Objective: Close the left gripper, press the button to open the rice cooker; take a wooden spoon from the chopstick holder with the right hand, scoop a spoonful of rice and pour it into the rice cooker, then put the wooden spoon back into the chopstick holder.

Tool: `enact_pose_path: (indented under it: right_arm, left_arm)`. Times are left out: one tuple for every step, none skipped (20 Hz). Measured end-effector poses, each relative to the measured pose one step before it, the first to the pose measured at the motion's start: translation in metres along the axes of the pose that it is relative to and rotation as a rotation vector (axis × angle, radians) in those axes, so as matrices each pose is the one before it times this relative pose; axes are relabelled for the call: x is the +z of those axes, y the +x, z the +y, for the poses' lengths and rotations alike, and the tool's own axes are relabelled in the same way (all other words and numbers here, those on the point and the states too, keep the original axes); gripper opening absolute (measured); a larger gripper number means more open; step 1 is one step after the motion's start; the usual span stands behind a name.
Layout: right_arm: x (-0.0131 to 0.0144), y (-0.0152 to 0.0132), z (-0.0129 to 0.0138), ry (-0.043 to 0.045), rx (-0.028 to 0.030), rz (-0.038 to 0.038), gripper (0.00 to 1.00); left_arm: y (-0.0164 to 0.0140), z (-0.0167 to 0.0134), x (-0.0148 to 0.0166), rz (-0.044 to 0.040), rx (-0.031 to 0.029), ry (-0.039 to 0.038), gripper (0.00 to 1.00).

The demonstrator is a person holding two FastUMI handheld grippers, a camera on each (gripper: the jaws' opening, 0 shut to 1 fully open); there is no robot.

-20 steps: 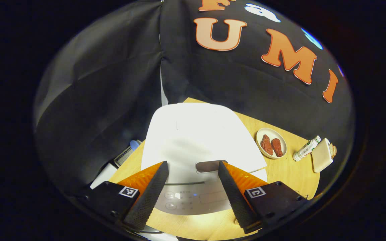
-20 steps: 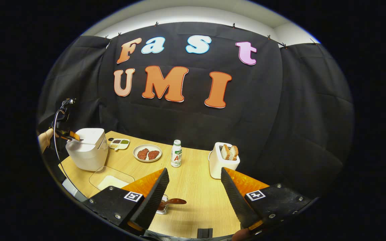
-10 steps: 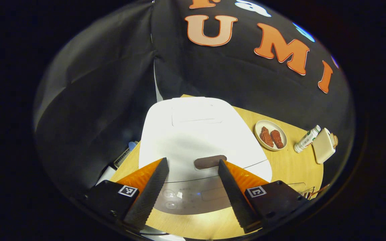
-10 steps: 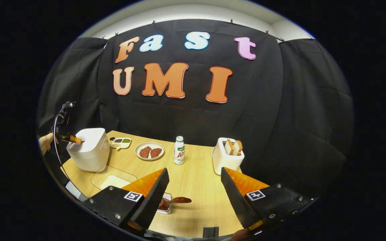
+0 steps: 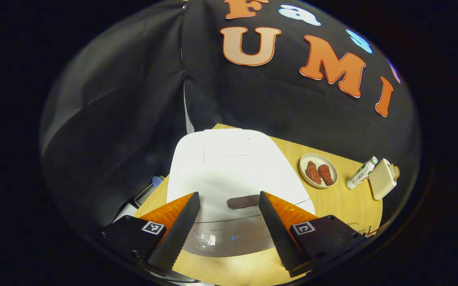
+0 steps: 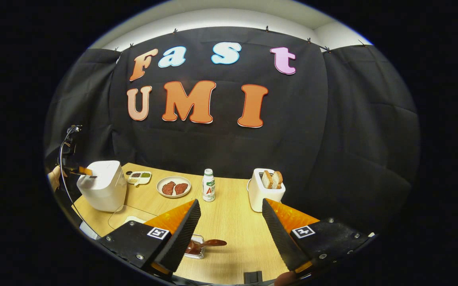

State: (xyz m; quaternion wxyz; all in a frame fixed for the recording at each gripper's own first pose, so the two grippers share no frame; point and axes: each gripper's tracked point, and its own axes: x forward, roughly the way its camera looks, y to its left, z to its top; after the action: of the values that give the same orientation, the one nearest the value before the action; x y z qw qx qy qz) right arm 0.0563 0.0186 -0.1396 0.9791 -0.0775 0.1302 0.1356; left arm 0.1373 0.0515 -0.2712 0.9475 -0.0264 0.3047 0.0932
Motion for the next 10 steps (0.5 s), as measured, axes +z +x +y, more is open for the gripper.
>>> enact_pose_path:
  right_arm:
    - [0.00351,0.0007,0.00115,0.00252,-0.00076,-0.00683,0.96]
    - [0.00415,0.00028,0.00065,0.00199,-0.00134,-0.0065,0.96]
    - [0.00333,0.00069,0.0019,0.00262,-0.00057,-0.0064,0.96]
    - [0.00424,0.00036,0.00293,0.00445,0.00098,-0.00846,0.96]
    - [0.00432,0.00154,0.00215,0.00435,0.00373,-0.00923,0.96]
    - [0.00429,0.00022,0.00375,0.00259,0.00232,-0.00844,0.96]
    - [0.00443,0.00062,0.00224,0.00103,-0.0013,-0.0092,0.96]
    - [0.00594,0.00071,0.00188,0.00038,-0.00133,-0.00942,0.96]
    - [0.00474,0.00024,0.0029,0.00311,0.00066,-0.01282,0.99]
    - [0.00583,-0.00073,0.00281,0.00513,-0.00018,-0.01334,0.96]
  left_arm:
    - [-0.00555,-0.0027,0.01134,-0.02555,-0.01091,-0.00828,1.0]
    - [-0.00686,-0.00228,0.01184,-0.02935,-0.00834,-0.00155,1.0]
    - [-0.00876,-0.00339,0.01603,-0.03661,-0.00751,0.00446,1.0]
    - [-0.00891,-0.00157,0.01703,-0.04246,-0.00754,0.00685,1.0]
    - [-0.00905,-0.00264,0.01925,-0.03942,-0.00763,0.00669,1.0]
    - [-0.01034,-0.00594,0.01791,-0.04138,-0.01433,0.00661,1.0]
    - [-0.00985,-0.00504,0.01885,-0.04154,-0.01192,0.00825,1.0]
    - [-0.01172,-0.00319,0.01709,-0.0383,-0.00677,0.00862,1.0]
    - [-0.01061,-0.00396,0.01779,-0.03965,-0.00921,0.00612,1.0]
    - [-0.00964,-0.00326,0.01747,-0.03789,-0.00811,0.00603,1.0]
